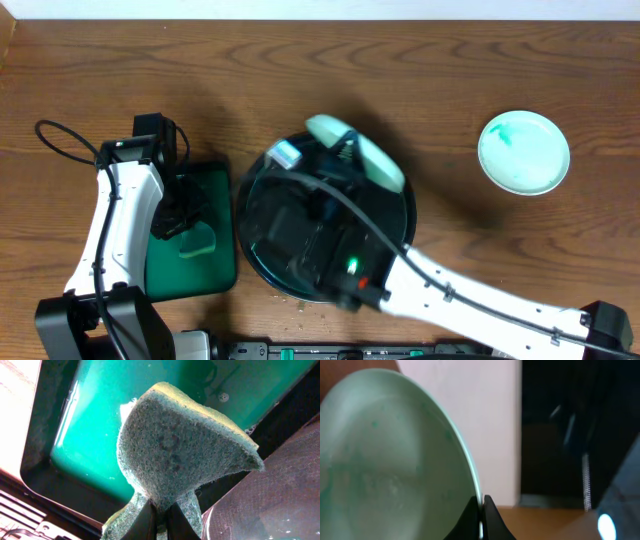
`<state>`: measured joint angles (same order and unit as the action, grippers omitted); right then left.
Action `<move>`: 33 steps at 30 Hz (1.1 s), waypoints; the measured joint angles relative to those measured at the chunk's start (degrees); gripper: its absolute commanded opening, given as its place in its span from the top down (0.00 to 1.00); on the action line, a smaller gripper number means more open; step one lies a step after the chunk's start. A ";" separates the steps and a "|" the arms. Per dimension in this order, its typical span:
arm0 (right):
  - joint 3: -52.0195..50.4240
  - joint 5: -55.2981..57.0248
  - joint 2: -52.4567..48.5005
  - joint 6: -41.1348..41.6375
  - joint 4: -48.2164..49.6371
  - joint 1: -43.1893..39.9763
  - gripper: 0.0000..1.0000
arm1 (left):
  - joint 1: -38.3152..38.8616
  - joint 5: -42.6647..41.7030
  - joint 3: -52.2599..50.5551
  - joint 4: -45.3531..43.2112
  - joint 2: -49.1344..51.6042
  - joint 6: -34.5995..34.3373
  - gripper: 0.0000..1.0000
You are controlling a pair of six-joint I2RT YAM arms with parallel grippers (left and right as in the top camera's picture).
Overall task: Clean dirty plates on tray and stack at the side
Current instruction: 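Lift the gripped plate with the right gripper off the black tray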
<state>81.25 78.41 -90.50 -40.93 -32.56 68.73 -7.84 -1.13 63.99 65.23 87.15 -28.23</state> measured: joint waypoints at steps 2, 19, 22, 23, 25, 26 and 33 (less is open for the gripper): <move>0.00 0.83 0.00 -5.77 3.54 2.21 0.99 | 0.00 -0.02 0.00 -0.07 0.00 -0.02 0.93; 0.00 4.98 -0.02 -31.41 10.97 5.60 0.99 | 0.00 -0.02 0.00 -0.07 0.00 0.00 0.93; 0.00 5.22 -0.02 -31.93 10.99 5.60 0.99 | 0.00 -0.02 0.00 -0.07 0.00 0.00 0.93; 0.00 5.25 -0.02 -32.00 10.99 5.60 0.99 | 0.00 -0.02 0.00 -0.09 0.00 0.00 0.93; 0.00 5.33 -0.02 -32.17 10.99 5.60 0.99 | 0.00 -0.02 0.00 -0.07 0.00 0.00 0.93; 0.00 5.42 -0.02 -32.20 10.99 5.60 0.99 | 0.00 -0.02 0.00 -0.07 0.00 0.00 0.93; 0.00 5.42 -0.04 -31.50 12.74 5.60 0.99 | 0.00 0.00 0.00 -0.09 0.00 0.00 0.93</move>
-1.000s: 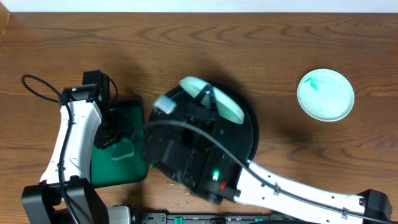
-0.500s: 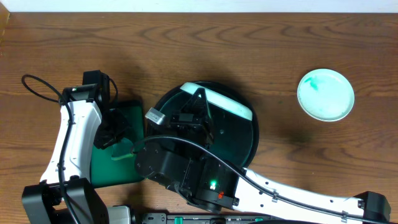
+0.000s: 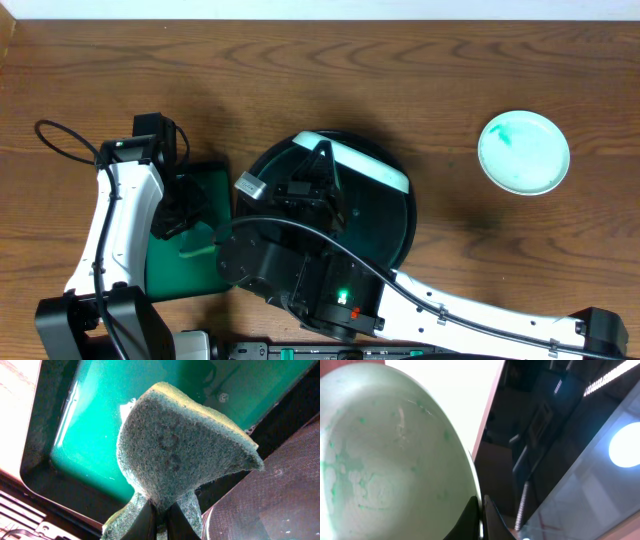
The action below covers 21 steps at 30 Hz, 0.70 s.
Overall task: Clean dirty plates on tray and stack at the side
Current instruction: 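Lift the gripped plate with the right gripper off the black tray, then carry the plate right and stack it on the plates at right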
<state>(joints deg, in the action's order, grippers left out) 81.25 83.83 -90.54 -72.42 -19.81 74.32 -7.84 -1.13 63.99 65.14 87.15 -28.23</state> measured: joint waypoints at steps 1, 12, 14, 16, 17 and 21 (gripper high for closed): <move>0.00 -0.13 0.00 1.20 0.42 -0.02 0.99 | 0.00 -0.02 0.00 0.00 0.00 0.00 0.93; 0.09 -21.92 0.00 55.45 -20.76 -7.80 0.99 | 0.00 -0.02 0.00 -0.02 0.00 0.02 0.93; 0.11 -29.33 -0.07 65.11 -23.76 -11.56 0.99 | 0.00 -0.02 0.00 -0.04 0.00 0.02 0.93; 0.09 -36.15 -0.07 73.66 -26.08 -16.76 0.99 | 0.00 -0.02 0.00 -0.04 0.00 0.02 0.93; 0.09 -38.40 -0.07 76.54 -26.69 -18.99 0.99 | 0.00 -0.02 0.00 -0.09 0.00 0.02 0.93; 0.07 -48.63 -0.07 86.66 -28.22 -30.80 0.99 | 0.00 -0.02 0.00 -0.28 0.00 0.02 0.93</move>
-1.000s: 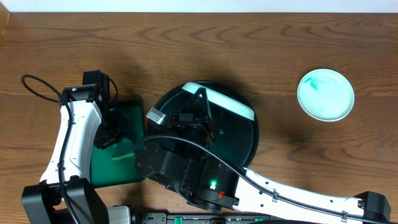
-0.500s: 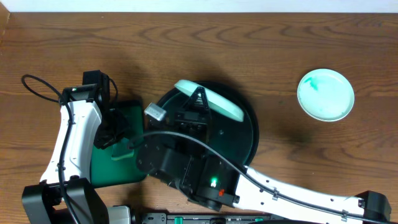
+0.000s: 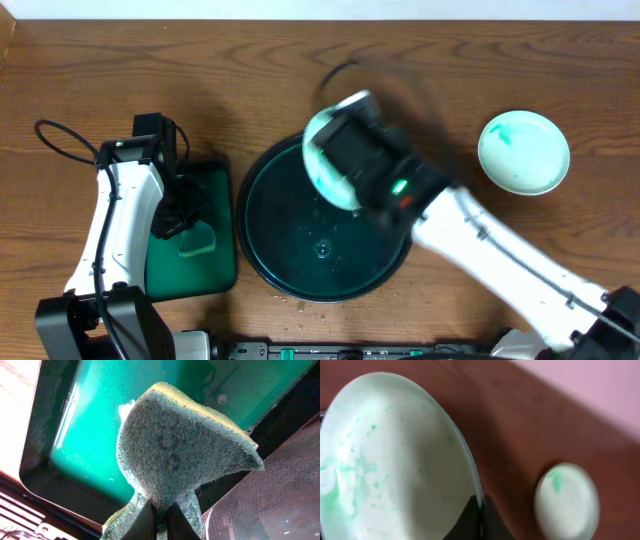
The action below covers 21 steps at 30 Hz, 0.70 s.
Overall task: Clean dirty plates on tray and stack at the side
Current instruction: 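Carry the plate right and stack it on the plates at right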
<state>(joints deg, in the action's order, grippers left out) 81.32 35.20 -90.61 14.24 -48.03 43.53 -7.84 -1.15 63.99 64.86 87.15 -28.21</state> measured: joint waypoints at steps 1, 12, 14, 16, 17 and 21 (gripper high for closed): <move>0.02 -2.69 0.00 1.97 -0.31 -3.30 0.99 | 0.00 0.00 0.00 -0.07 0.00 0.02 0.93; -0.02 -25.14 0.02 13.14 -3.26 -39.65 0.99 | 0.00 0.00 0.00 -0.83 0.00 0.22 0.93; -0.09 -27.17 0.02 14.03 -3.41 -45.33 0.99 | 0.00 0.02 0.00 -0.87 0.00 0.24 0.93; -0.42 -28.85 -0.02 14.53 -3.48 -51.01 0.99 | 0.00 0.02 0.00 -1.07 0.00 0.24 0.92; -0.57 -29.29 -0.22 14.69 -3.65 -52.85 0.99 | 0.00 0.02 0.00 -1.16 0.00 0.26 0.93; -1.44 -30.75 -3.50 14.36 -3.87 -59.71 0.99 | 0.00 0.00 0.00 -1.22 0.00 0.61 0.93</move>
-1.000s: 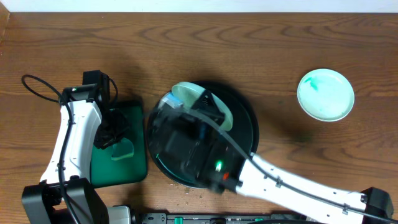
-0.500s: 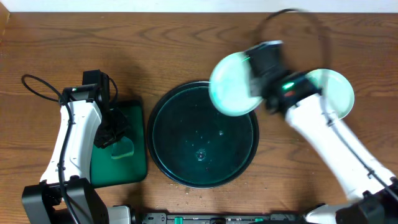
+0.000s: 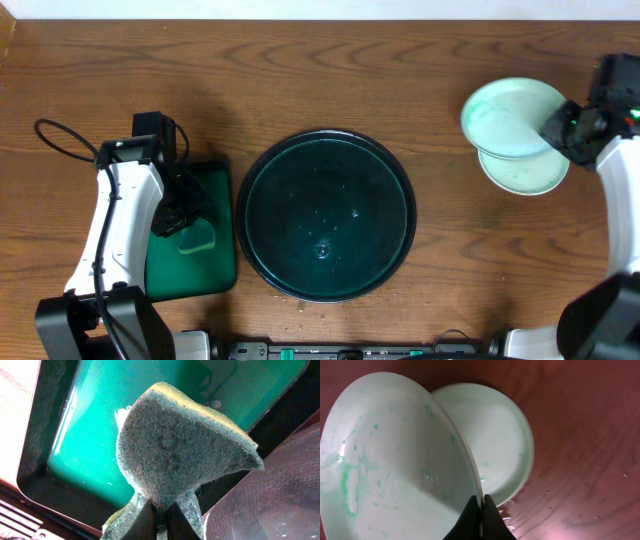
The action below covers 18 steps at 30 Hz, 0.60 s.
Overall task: Clean dirty plates on tray and stack at the side
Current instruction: 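Carry the plate right and stack it on the plates at right, then release the plate on the stack and open the right gripper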
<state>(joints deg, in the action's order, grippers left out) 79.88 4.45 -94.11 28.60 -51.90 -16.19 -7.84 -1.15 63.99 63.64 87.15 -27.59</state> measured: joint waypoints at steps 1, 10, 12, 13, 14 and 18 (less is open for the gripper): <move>-0.20 -0.26 -1.77 -0.28 -0.15 -1.36 0.99 | 0.00 0.00 0.00 0.00 0.00 0.04 0.93; -1.25 -2.38 -12.33 -0.74 1.29 -5.68 0.99 | 0.00 0.00 0.00 -0.13 0.00 0.46 0.93; -1.27 -2.58 -13.03 -0.76 2.01 -5.68 0.99 | 0.00 0.00 0.00 -0.42 0.00 0.46 0.93; -1.27 -2.86 -13.29 -0.76 2.36 -5.68 0.98 | 0.00 0.00 0.00 -0.48 0.00 0.46 0.93; -1.25 -3.13 -13.57 -0.76 2.67 -5.68 0.94 | 0.00 0.00 0.00 -0.50 0.00 0.46 0.93; -1.27 -4.57 -14.78 -1.27 4.11 -5.66 0.80 | 0.00 0.00 0.00 -0.52 0.00 0.46 0.93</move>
<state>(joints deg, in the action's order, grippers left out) 78.61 -0.12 -108.88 27.33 -47.79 -21.85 -7.84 -1.15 63.99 63.11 87.15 -27.14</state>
